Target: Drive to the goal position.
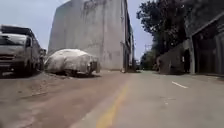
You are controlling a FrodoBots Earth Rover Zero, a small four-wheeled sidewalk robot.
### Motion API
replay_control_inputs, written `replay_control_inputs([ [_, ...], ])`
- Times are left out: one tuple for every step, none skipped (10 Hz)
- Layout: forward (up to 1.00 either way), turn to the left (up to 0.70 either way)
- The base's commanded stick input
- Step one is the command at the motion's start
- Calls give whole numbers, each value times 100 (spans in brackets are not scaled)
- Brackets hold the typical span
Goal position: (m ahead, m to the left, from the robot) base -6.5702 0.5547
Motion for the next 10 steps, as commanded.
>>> replay_control_inputs([
  [100, 0],
  [100, 0],
  [100, 0],
  [100, 0],
  [100, 0],
  [100, 0],
  [100, 0],
  [100, 0],
  [100, 0],
  [100, 0],
])
